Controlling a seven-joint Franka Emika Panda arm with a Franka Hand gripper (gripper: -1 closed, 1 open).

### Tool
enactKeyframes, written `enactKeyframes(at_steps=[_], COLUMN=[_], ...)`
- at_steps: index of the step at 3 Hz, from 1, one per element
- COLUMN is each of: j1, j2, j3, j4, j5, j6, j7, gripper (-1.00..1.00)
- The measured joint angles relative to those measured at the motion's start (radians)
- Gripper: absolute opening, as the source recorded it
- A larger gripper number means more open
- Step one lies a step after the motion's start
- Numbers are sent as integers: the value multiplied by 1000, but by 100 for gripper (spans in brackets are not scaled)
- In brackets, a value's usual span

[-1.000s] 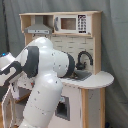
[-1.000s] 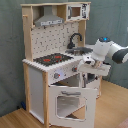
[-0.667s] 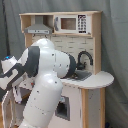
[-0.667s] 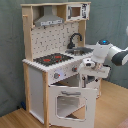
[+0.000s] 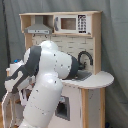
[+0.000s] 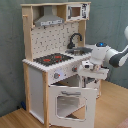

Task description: Play with the kitchen

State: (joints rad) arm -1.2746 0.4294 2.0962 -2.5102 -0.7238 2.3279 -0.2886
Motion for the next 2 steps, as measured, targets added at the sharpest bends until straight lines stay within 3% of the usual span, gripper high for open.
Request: enactKeyframes(at_steps=[1,2], j1=[0,5], j2=[0,-1], j3=[-5,-40], j4=[0,3], j5=[0,0], j6=[3,24], j7=[-3,-38], gripper=[-100,-100])
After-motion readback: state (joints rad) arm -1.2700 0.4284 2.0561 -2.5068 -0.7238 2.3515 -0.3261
